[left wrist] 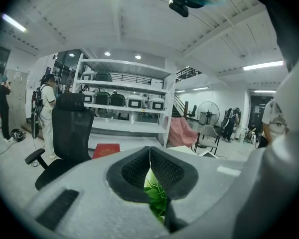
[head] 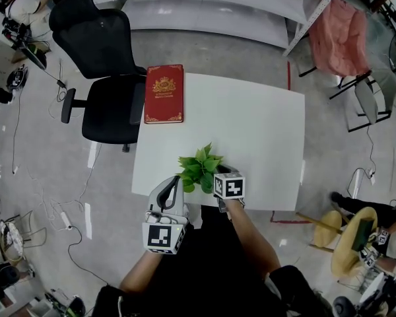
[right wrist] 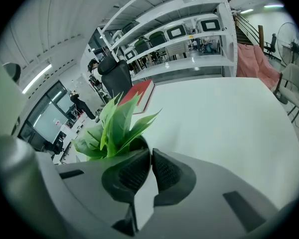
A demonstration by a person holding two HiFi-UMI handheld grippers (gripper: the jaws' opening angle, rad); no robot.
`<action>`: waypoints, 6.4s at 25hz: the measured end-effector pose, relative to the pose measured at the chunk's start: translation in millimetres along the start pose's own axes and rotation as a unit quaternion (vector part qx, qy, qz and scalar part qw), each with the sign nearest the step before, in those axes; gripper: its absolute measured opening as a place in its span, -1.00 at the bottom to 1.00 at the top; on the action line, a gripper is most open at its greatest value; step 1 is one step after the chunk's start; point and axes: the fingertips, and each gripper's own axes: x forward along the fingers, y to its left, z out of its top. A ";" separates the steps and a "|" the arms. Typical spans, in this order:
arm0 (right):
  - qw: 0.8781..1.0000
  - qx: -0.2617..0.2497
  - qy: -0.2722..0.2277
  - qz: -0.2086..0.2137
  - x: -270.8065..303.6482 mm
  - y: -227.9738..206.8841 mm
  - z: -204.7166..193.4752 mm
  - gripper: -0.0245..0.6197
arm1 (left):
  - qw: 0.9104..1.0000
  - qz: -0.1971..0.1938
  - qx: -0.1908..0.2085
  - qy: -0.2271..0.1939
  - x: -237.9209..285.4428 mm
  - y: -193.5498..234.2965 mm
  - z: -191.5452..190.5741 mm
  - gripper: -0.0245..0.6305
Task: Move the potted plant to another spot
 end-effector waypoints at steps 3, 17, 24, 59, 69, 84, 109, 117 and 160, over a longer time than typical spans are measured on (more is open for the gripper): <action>1.000 -0.003 -0.001 0.004 -7.9 -7.7 2.9 -0.84 | 1.000 0.004 0.004 -0.003 3.4 -9.0 5.2 -0.87; 1.000 0.006 -0.016 0.007 -40.0 -66.2 26.6 -0.84 | 1.000 0.005 0.010 -0.020 36.7 -61.3 25.1 -0.87; 0.998 0.034 -0.041 -0.011 -55.9 -96.8 43.4 -0.84 | 1.000 -0.009 0.022 -0.015 49.9 -68.4 26.6 -0.87; 0.977 0.165 -0.086 -0.106 -5.4 -165.2 160.5 -0.84 | 0.992 -0.127 0.011 0.006 171.1 -15.5 49.3 -0.87; 0.973 0.186 -0.080 -0.110 14.3 -179.8 173.8 -0.84 | 0.992 -0.127 0.004 0.014 184.0 -4.6 44.6 -0.87; 0.969 0.208 -0.067 -0.113 27.8 -183.6 169.0 -0.84 | 0.992 -0.123 -0.001 0.021 185.4 5.2 39.5 -0.87; 0.966 0.176 -0.153 -0.108 -48.7 -159.4 183.9 -0.84 | 0.991 -0.130 0.009 -0.012 149.4 -16.9 55.8 -0.87; 0.963 0.108 -0.223 -0.106 -109.0 -118.4 188.2 -0.84 | 0.990 -0.135 0.013 -0.025 127.4 -31.4 59.9 -0.87; 0.942 -0.015 -0.325 -0.079 -211.7 -12.1 133.3 -0.89 | 0.988 -0.145 0.019 -0.040 94.5 -66.5 62.9 -0.87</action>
